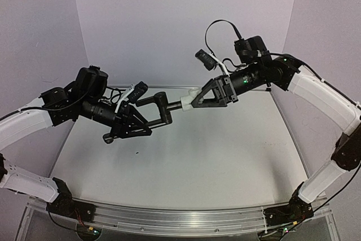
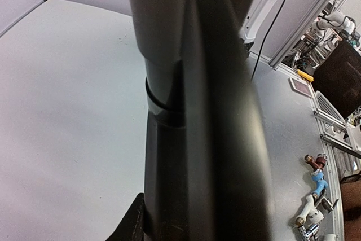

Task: Install the water faucets

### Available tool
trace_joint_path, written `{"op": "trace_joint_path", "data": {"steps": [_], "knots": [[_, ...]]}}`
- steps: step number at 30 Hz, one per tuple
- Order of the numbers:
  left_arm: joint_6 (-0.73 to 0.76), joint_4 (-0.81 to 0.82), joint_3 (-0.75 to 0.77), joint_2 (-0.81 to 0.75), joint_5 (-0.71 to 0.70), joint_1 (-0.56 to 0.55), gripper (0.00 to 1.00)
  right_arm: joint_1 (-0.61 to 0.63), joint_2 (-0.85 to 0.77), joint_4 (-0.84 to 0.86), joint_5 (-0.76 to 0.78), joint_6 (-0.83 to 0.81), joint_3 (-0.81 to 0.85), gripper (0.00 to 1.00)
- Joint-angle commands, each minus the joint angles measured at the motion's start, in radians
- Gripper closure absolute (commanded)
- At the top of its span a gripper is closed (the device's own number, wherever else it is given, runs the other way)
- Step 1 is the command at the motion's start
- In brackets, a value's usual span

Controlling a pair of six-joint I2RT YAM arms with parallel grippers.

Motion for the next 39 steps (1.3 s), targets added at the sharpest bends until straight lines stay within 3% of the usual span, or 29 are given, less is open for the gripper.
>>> {"op": "trace_joint_path", "data": {"steps": [1, 3, 6, 11, 21, 24, 32, 39], "knots": [[-0.027, 0.134, 0.041, -0.032, 0.023, 0.010, 1.00, -0.012, -0.011, 0.014, -0.021, 0.006, 0.041, 0.25], [-0.056, 0.131, 0.054, -0.024, 0.039, 0.011, 1.00, -0.028, -0.022, -0.001, 0.047, -0.072, 0.068, 0.11], [-0.107, 0.137, 0.065, -0.006, 0.091, 0.013, 1.00, -0.036, -0.073, -0.007, 0.168, -0.237, 0.080, 0.02], [-0.206, 0.166, 0.073, 0.012, 0.181, 0.013, 1.00, -0.036, -0.194, 0.029, 0.353, -0.576, 0.021, 0.02], [-0.418, 0.291, 0.080, 0.058, 0.398, 0.017, 1.00, 0.015, -0.433, 0.283, 0.389, -1.152, -0.285, 0.02], [-0.479, 0.337, 0.074, 0.081, 0.456, 0.017, 1.00, 0.036, -0.469, 0.380, 0.399, -1.232, -0.354, 0.03], [-0.582, 0.414, 0.078, 0.133, 0.555, 0.017, 1.00, 0.070, -0.495, 0.440, 0.398, -1.479, -0.447, 0.06], [-0.595, 0.412, 0.083, 0.164, 0.623, 0.017, 1.00, 0.079, -0.472, 0.463, 0.402, -1.530, -0.456, 0.13]]}}
